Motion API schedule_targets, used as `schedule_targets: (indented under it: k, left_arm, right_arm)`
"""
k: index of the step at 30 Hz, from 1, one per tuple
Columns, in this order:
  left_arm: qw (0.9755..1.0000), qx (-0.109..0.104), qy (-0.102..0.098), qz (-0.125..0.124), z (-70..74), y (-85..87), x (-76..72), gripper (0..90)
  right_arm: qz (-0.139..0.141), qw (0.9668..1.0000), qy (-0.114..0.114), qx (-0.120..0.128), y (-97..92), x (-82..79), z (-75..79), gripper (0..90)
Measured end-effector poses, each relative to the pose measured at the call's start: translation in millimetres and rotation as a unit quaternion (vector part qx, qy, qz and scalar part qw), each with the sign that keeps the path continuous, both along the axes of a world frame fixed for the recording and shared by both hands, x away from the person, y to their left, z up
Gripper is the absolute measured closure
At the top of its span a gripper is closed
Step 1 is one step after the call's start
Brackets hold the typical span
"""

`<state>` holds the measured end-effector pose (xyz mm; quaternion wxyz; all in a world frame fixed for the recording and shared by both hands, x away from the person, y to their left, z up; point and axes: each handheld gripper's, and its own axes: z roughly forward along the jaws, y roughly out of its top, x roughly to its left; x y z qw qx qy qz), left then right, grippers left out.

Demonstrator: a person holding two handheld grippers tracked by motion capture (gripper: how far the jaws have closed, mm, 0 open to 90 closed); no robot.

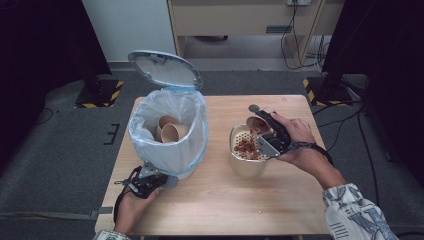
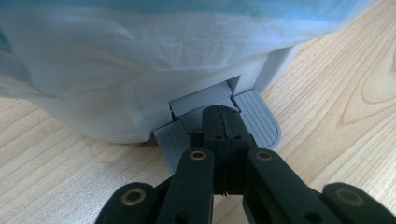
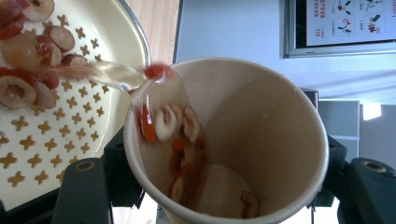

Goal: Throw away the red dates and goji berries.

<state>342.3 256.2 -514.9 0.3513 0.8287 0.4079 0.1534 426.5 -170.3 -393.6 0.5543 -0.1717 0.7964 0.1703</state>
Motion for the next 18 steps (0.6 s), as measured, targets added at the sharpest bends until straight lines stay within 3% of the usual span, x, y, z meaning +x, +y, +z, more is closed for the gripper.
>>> schedule_targets:
  k: [10,18]
  left_arm:
    - [1.0000,-0.001,0.000,0.001,0.0,0.1,0.0,90.0]
    - [1.0000,0.000,0.000,0.000,0.0,0.0,0.0,90.0]
  right_arm:
    - [-0.005,0.9999,-0.005,-0.013,-3.4,14.1,0.4,31.2]
    - [0.006,0.9993,-0.013,-0.035,-1.2,8.2,0.0,30.9]
